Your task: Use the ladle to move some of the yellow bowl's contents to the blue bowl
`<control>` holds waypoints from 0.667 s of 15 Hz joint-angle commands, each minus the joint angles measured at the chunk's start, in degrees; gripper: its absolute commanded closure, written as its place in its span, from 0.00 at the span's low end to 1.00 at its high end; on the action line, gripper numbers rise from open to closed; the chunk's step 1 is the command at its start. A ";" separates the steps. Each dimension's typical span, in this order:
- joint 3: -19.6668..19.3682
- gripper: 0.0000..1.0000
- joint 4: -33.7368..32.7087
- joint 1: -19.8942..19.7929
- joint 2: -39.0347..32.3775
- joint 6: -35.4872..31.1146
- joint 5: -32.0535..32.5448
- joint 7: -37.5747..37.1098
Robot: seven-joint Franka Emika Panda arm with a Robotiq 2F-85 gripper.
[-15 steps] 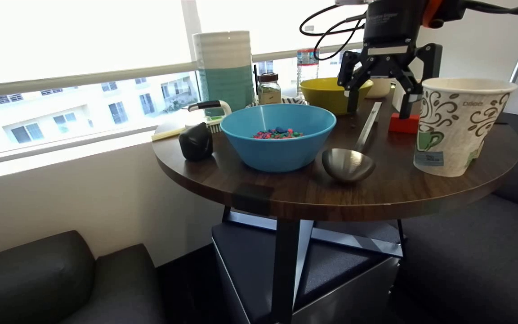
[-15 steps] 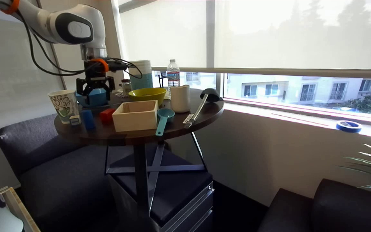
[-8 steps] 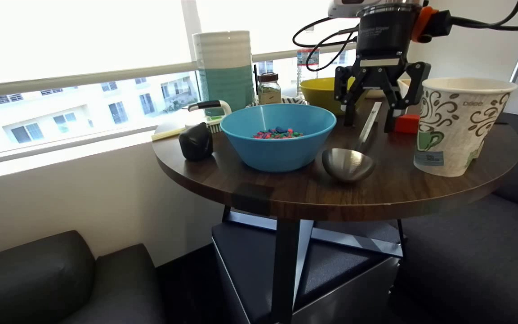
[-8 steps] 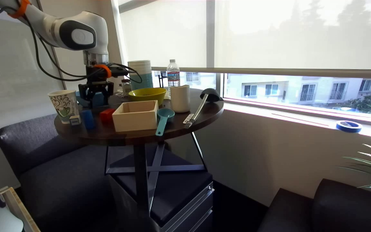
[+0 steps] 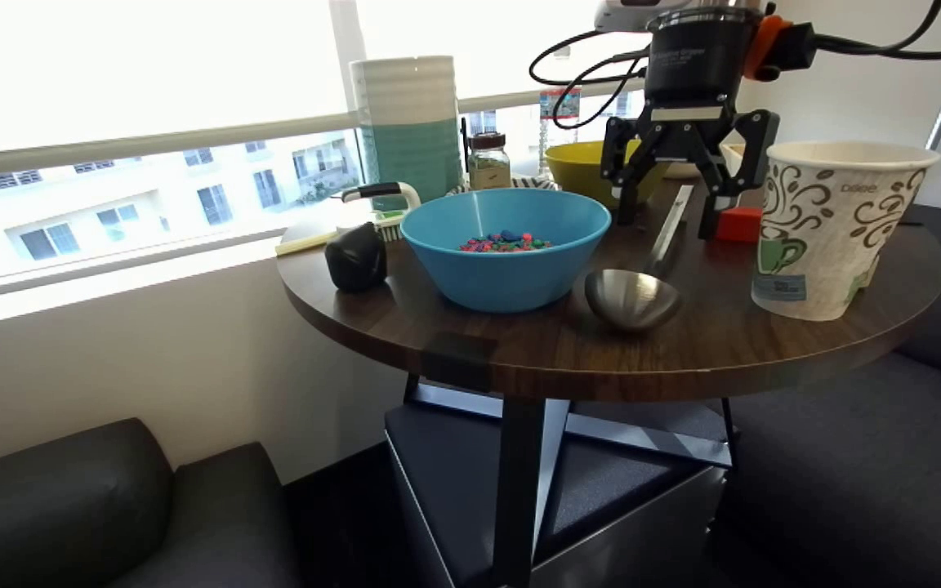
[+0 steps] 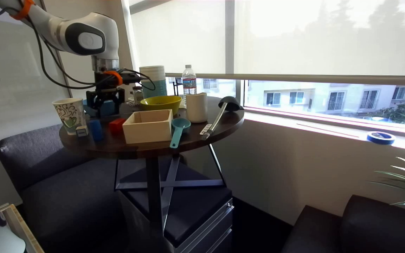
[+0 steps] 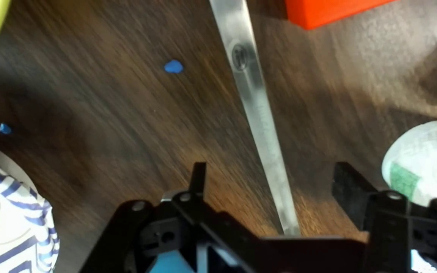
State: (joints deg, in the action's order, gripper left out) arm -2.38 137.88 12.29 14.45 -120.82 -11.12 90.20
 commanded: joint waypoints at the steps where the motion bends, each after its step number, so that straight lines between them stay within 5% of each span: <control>1: 1.08 0.08 0.43 -1.53 -0.19 -1.56 -0.12 0.56; 3: 1.19 0.22 0.38 -1.85 -0.52 -1.60 0.33 0.21; 4: 1.26 0.38 0.44 -2.03 -0.56 -1.67 0.40 0.13; 10: 1.22 0.76 0.56 -2.44 -0.78 -1.53 0.14 0.43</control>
State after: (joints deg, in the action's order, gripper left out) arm -2.19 137.91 10.92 13.82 -121.09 -11.00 90.19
